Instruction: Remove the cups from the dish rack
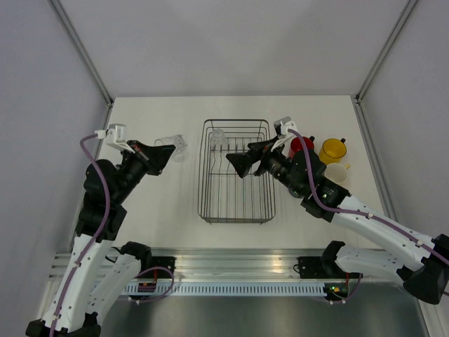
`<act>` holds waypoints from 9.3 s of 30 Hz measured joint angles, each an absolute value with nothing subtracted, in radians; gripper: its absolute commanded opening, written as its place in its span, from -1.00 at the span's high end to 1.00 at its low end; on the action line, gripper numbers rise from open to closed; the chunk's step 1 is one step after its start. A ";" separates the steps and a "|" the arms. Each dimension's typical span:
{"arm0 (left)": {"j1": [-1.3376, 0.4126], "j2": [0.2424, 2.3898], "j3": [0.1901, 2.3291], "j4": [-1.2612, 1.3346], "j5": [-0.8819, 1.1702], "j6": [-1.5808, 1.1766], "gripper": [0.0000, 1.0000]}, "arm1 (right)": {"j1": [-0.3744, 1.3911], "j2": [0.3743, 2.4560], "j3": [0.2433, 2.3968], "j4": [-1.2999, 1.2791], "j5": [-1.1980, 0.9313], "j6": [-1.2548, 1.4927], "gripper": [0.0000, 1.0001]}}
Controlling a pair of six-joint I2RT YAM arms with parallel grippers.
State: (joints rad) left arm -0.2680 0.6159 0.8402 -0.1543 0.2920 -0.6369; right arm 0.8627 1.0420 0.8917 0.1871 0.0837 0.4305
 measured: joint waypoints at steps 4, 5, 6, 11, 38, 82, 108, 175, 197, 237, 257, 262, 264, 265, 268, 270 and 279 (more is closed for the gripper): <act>-0.268 0.710 0.913 -0.310 0.117 -0.577 0.95 | 0.862 1.005 0.907 0.077 0.136 0.381 -0.96; -0.268 0.736 0.931 -0.340 0.081 -0.567 0.95 | 0.862 0.997 0.914 0.045 0.148 0.368 -0.96; -0.268 0.770 0.955 -0.376 0.039 -0.554 0.95 | 0.862 0.991 0.920 0.019 0.159 0.358 -0.96; -0.265 0.944 1.064 -0.515 -0.120 -0.505 0.95 | 0.862 0.973 0.953 -0.109 0.196 0.318 -0.95; -0.006 1.829 1.523 -0.771 -0.079 -0.350 0.95 | 0.862 0.930 0.957 -0.274 0.196 0.256 -0.96; -0.030 1.957 1.540 -0.652 -0.129 -0.352 -0.23 | 0.862 0.939 0.941 -0.266 0.182 0.231 -0.96; -0.030 0.936 1.324 -0.722 0.112 -0.341 -0.99 | 0.828 1.782 1.512 -0.317 0.431 0.398 -0.92; -0.037 0.682 0.752 -0.150 0.703 -0.560 -0.99 | 0.700 1.674 1.616 -0.308 -0.007 0.313 0.34; -0.150 0.819 0.552 0.806 0.891 -1.222 -0.53 | 0.724 1.466 1.145 0.534 -0.554 0.739 0.45; -0.238 0.880 1.047 -0.246 0.120 -0.642 0.95 | 0.709 1.089 1.001 0.219 -0.067 0.485 -0.96; 0.184 1.674 1.562 -0.760 -0.069 -0.454 0.95 | 0.709 0.986 0.923 -0.107 0.069 0.339 -0.96; 0.200 1.854 1.719 -0.834 -0.060 -0.423 0.95 | 0.709 0.986 0.913 -0.109 0.070 0.334 -0.96; 0.205 1.916 1.779 -0.861 -0.059 -0.413 0.95 | 0.709 0.986 0.906 -0.110 0.076 0.332 -0.96; 0.207 1.935 1.794 -0.863 -0.060 -0.410 0.95 | 0.709 0.986 0.904 -0.112 0.078 0.332 -0.96; 0.212 1.997 1.838 -0.882 -0.062 -0.401 0.93 | 0.709 0.985 0.897 -0.113 0.083 0.329 -0.96; 0.213 2.033 1.857 -0.892 -0.067 -0.398 0.92 | 0.709 0.984 0.891 -0.113 0.085 0.326 -0.96; 0.215 2.174 1.889 -0.903 -0.080 -0.390 0.88 | 0.709 0.985 0.885 -0.112 0.085 0.325 -0.96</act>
